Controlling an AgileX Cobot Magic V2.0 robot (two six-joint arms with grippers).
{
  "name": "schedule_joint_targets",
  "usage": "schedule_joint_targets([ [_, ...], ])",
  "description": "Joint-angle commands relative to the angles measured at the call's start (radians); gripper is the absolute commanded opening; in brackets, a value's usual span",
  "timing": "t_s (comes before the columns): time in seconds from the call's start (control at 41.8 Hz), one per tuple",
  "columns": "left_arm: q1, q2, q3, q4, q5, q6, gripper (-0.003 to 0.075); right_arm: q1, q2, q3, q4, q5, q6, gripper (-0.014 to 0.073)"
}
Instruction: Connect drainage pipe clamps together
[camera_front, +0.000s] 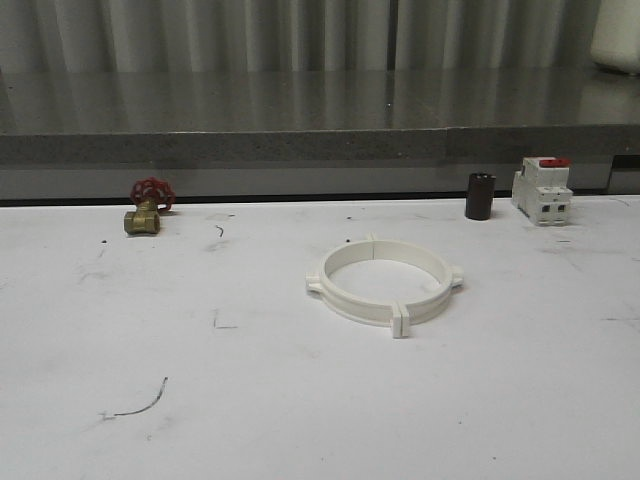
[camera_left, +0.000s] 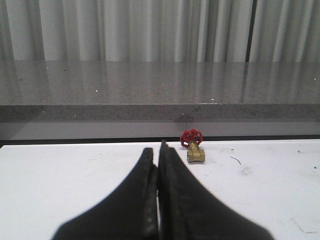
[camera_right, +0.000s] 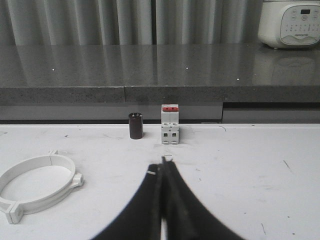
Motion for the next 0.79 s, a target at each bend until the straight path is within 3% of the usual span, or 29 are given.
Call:
schedule_joint_targets([
  [0.0, 0.003, -0.01, 0.025, 0.0, -0.089, -0.009, -0.002, -0.004, -0.017, -0.004, -0.01, -0.08, 0.004, -0.0117],
  [0.765, 0.003, -0.01, 0.025, 0.0, -0.089, -0.009, -0.002, -0.004, -0.016, -0.005, -0.01, -0.05, 0.004, -0.0117],
])
